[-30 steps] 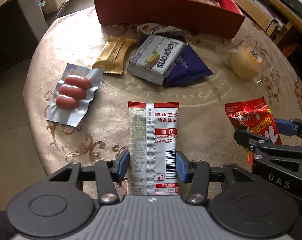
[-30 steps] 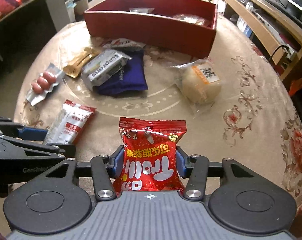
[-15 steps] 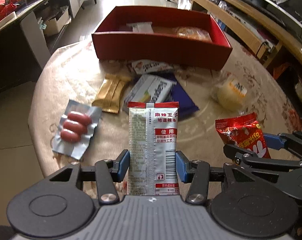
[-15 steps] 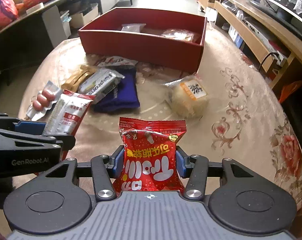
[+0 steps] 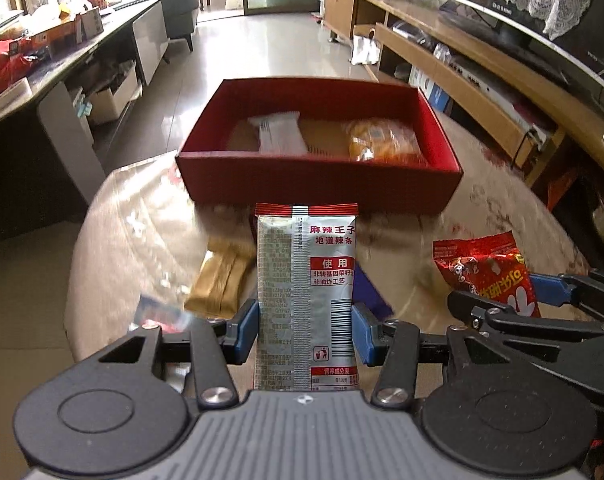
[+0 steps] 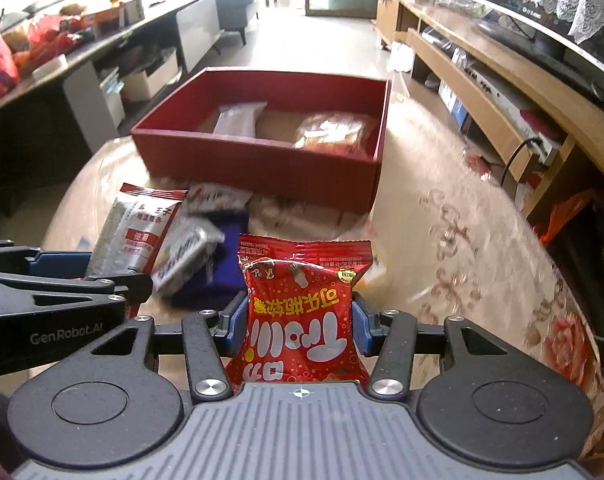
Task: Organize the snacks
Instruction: 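Lift the spicy strip packet with the left gripper while the right gripper carries the candy bag toward the box, then lower the spicy strip packet into the box with the left gripper while the right lowers the candy bag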
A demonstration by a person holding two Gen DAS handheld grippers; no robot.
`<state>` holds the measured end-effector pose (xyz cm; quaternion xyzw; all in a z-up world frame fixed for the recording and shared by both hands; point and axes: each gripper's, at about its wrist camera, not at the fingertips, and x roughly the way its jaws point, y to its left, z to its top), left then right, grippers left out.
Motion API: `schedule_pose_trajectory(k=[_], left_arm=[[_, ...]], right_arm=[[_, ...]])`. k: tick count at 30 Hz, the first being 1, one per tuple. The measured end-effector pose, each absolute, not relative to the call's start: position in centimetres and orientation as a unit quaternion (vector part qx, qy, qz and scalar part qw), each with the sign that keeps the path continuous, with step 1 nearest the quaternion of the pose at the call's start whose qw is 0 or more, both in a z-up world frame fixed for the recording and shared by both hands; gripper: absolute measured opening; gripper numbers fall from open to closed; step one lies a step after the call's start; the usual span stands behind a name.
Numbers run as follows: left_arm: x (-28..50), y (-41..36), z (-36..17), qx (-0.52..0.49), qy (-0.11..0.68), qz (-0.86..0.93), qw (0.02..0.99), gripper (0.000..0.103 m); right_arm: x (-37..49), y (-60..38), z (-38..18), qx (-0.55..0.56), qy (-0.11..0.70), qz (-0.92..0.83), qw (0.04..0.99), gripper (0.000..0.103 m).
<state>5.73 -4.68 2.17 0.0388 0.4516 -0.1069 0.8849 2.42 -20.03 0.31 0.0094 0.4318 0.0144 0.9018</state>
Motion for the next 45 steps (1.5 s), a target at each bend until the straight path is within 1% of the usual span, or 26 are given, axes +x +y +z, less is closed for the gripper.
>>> schedule_pose_trajectory(k=[18,29,37,45], left_arm=[[13.6,-5.6,4.1,0.014,0.424,-0.092,0.901,0.048],[19.5,-6.8,4.4,0.016,0.409,-0.072,0.909,0.048],[23.2,-8.0,3.1,0.03,0.407,-0.056,0.911,0.047],[25.9,-8.6,0.6,0.043,0.422,-0.041,0.905,0.047]], right_arm=[[9.5,-20.7,2.7,0.023,0.395,0.007,0.918,0.058],[14.9,-21.6,2.8,0.031,0.385,0.002,0.923,0.058],[18.4,-22.2,1.5,0.035,0.382,0.003,0.923,0.058],[20.8,-22.2,-0.8,0.043,0.389,0.006,0.92,0.058]])
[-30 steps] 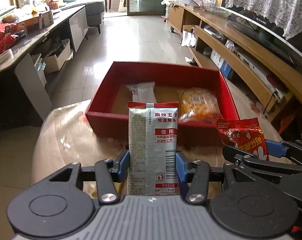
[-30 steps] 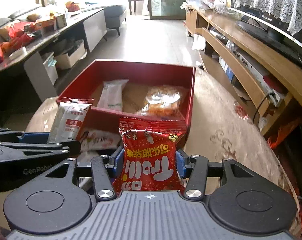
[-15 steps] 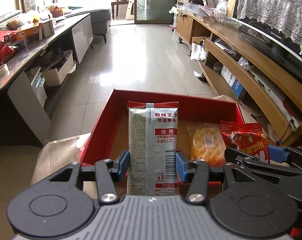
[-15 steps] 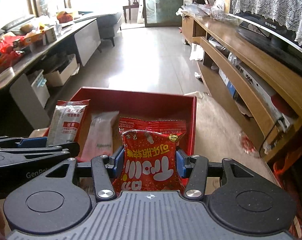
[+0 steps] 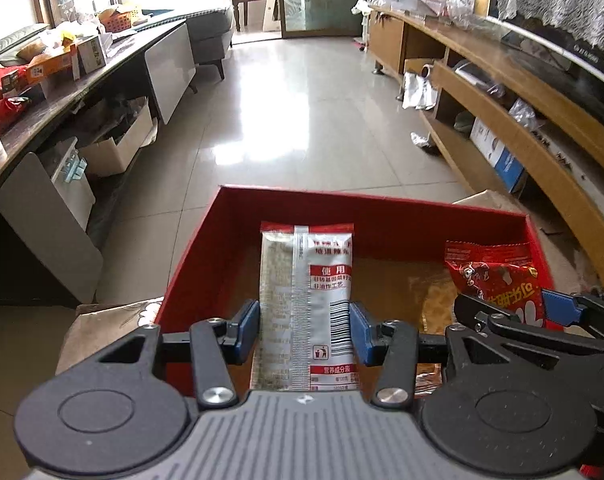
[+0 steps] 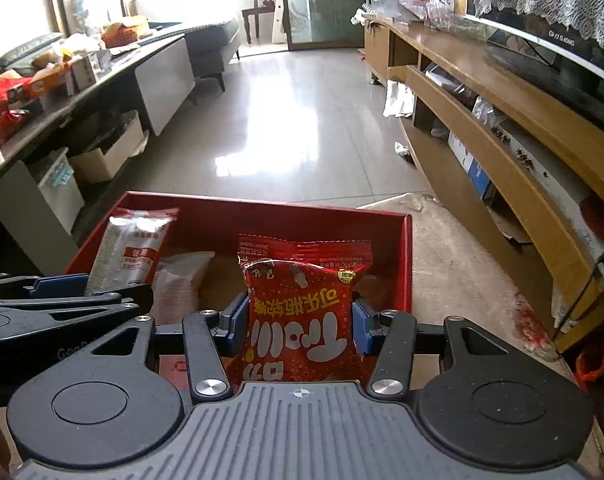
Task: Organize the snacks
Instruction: 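Lower the spicy strip packet into the box with the left gripper while the right lowers the candy bag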
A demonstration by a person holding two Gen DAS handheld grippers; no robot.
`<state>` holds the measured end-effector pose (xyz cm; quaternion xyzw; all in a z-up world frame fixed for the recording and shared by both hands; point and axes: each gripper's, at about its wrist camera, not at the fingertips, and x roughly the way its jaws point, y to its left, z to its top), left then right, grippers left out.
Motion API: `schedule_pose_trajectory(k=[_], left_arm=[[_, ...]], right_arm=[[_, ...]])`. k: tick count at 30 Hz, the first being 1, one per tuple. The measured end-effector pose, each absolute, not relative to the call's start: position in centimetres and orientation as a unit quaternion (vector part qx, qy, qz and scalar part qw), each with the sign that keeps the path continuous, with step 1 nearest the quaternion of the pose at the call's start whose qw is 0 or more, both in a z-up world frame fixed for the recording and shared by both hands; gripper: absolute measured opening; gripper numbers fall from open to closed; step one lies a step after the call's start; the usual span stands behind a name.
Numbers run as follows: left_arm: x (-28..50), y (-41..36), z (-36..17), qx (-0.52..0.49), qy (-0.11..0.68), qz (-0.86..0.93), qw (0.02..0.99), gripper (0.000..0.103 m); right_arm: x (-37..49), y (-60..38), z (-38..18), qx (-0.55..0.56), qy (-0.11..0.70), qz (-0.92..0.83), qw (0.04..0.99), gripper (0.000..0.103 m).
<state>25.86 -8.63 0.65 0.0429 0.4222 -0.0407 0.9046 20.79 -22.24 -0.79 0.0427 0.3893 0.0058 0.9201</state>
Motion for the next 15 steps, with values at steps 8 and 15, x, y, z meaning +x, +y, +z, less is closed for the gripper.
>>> schedule_pose_trajectory(k=[8,15], left_arm=[[26.9,-9.1,-0.9,0.054,0.434,-0.033,0.899,0.041],[26.7,-8.6,-0.6,0.04,0.436,-0.034,0.898,0.043]], right_arm=[[21.9,-21.9,-2.3,0.03,0.399,0.01,0.917,0.059],[22.1,-22.0,-2.4,0.027,0.398,0.007,0.917,0.065]])
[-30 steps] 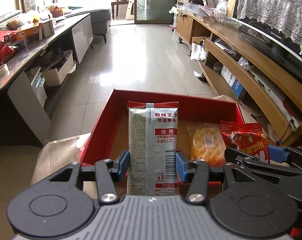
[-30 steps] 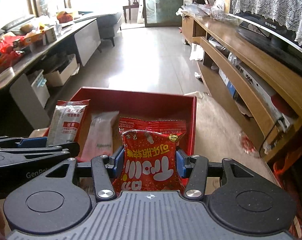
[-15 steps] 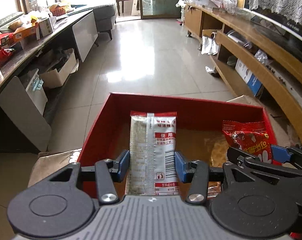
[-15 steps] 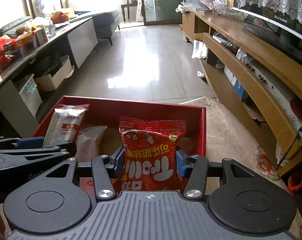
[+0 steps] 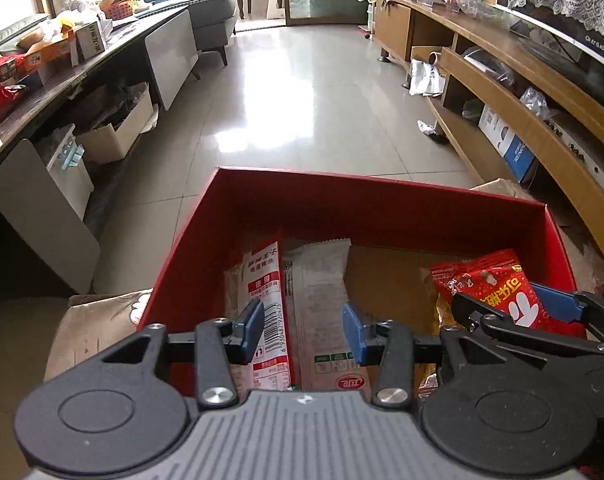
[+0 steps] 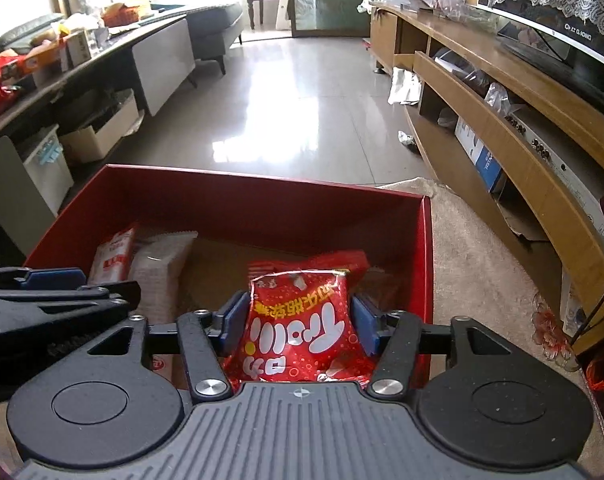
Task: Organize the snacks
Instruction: 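Lower the spicy strip packet into the box with the left gripper while the right lowers the candy bag, then open both grippers inside the red box and withdraw toward the snacks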
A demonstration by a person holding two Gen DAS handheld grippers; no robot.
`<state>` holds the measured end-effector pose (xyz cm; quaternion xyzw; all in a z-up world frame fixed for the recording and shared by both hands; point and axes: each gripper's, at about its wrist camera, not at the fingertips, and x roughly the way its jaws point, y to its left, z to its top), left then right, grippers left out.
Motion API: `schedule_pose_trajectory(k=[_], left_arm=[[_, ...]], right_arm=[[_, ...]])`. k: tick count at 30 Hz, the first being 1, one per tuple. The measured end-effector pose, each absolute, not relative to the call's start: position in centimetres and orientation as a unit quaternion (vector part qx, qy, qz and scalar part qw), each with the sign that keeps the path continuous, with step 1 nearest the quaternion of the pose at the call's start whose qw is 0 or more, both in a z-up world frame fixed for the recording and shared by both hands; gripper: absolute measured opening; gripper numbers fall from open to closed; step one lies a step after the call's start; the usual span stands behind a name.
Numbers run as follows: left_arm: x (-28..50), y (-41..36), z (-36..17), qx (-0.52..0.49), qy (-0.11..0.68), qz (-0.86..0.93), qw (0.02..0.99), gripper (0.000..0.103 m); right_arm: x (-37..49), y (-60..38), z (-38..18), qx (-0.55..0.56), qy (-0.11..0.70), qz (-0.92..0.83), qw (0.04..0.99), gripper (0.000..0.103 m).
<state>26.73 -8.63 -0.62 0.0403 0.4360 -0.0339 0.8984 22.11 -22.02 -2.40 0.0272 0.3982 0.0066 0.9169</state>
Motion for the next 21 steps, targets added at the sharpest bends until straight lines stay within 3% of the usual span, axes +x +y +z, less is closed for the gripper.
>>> schedule_pose_trajectory(k=[21], left_arm=[[23.2,-6.9,1.9,0.017,0.429,-0.039,0.902,0.06]], right_arm=[[20.1,-21.7,0.2,0.0,0.376,-0.027,0.926,0.078]])
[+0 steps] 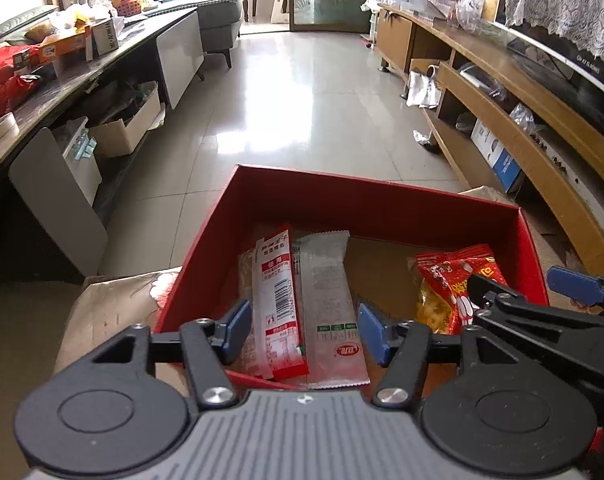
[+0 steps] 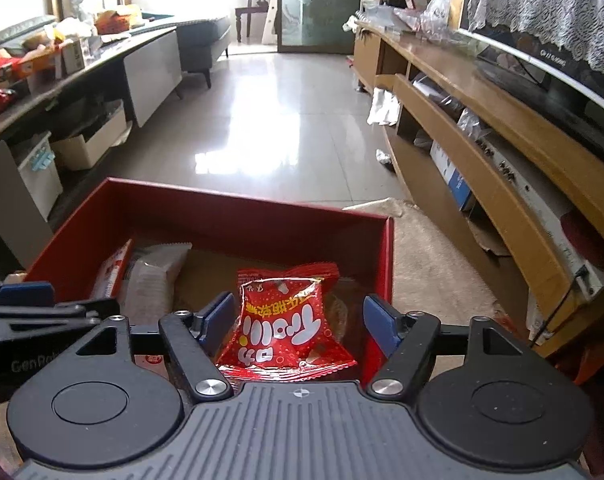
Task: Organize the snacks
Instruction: 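Open both grippers inside the red box and withdraw toward the snacks, then grasp the sausage pack with the left gripper while the right gripper approaches the Kaprons wafer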
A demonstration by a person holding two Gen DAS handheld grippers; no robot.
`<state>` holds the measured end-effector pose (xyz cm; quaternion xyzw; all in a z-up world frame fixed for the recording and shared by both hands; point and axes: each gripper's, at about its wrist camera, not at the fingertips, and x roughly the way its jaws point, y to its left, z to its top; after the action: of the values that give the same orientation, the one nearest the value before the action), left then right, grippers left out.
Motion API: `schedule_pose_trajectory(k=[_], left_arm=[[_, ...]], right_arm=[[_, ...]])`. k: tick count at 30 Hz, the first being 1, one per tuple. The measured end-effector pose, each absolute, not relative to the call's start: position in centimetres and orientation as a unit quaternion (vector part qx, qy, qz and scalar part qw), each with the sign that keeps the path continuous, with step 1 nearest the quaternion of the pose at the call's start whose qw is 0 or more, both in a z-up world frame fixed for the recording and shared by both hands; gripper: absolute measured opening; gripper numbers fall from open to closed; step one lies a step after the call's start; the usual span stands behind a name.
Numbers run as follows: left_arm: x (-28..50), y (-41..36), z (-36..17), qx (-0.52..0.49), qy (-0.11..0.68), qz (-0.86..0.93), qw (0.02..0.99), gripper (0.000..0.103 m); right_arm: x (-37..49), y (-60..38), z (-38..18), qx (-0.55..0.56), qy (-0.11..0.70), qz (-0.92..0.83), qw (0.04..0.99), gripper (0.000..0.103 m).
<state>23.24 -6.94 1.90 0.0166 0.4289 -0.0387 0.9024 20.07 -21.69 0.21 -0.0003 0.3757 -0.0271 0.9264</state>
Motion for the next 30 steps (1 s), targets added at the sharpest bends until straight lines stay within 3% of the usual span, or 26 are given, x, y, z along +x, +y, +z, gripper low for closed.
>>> schedule_pose_trajectory(k=[9,30], left_arm=[[20.8,-5.1,2.7,0.004,0.428,-0.036,0.903,0.069],[13.9,3.9,1.6,-0.024,0.47,-0.024,0.882,0.071]], right_arm=[[17.6,-20.7,2.0,-0.023,0.362,-0.033,0.931,0.08],[11.3,-14.6,0.0,-0.05,0.429,0.046,0.901,0.082]])
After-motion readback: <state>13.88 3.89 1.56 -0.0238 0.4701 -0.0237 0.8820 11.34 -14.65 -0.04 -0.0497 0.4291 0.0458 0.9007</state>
